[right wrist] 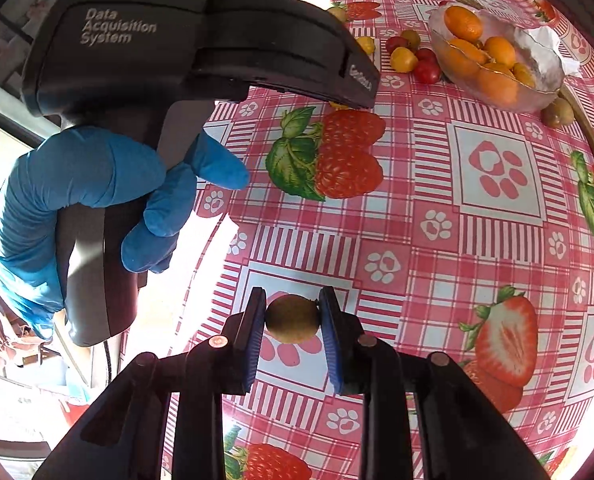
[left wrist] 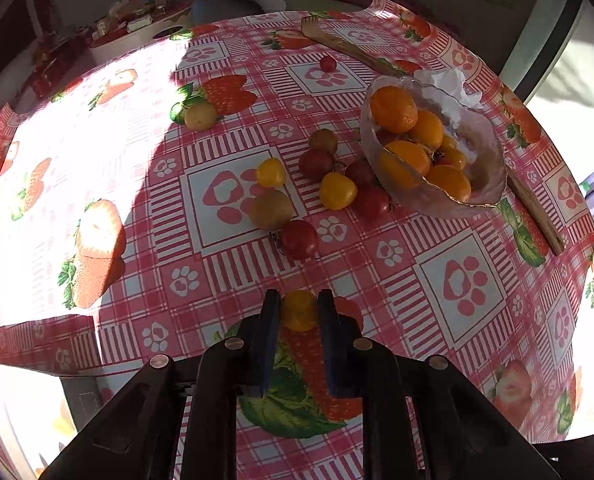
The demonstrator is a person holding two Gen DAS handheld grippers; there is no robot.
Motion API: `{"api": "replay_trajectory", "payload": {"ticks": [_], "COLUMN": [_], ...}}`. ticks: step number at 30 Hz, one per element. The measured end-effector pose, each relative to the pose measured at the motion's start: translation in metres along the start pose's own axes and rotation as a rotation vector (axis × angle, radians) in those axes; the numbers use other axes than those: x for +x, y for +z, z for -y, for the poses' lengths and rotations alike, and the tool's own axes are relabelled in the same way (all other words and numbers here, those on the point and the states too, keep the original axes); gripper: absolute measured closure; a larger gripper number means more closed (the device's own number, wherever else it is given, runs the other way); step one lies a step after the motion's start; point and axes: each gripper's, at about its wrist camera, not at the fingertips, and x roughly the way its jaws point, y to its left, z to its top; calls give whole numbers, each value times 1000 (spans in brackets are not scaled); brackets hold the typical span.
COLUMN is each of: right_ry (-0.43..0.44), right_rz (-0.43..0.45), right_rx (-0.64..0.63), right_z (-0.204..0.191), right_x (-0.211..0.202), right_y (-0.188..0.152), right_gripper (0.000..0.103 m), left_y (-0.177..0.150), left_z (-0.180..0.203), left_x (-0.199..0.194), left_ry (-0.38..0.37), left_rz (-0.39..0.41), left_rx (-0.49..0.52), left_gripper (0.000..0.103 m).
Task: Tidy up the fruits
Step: 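Grasp a yellow-green fruit with the right tool while the left tool grasps a yellow tomato, then carry both fruits into the white tray and open both tools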
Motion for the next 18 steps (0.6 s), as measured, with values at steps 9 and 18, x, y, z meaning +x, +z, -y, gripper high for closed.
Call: {"api": "replay_trajectory", "payload": {"ticks": [9, 18], "right_ry": [9, 11], "right_rz": [-12, -24], "right_rx": [96, 84], "right_z": [38, 28], "right_x": [-23, -26], "right_y": [4, 7], "right_gripper": [73, 73], "left_y": [-31, -54], "left_z": [-16, -37], "left_x": [-34, -63], "left_ry": [13, 47], "left_rz": [2, 27], "left_rx": [-57, -137], "left_gripper": [82, 82]}}
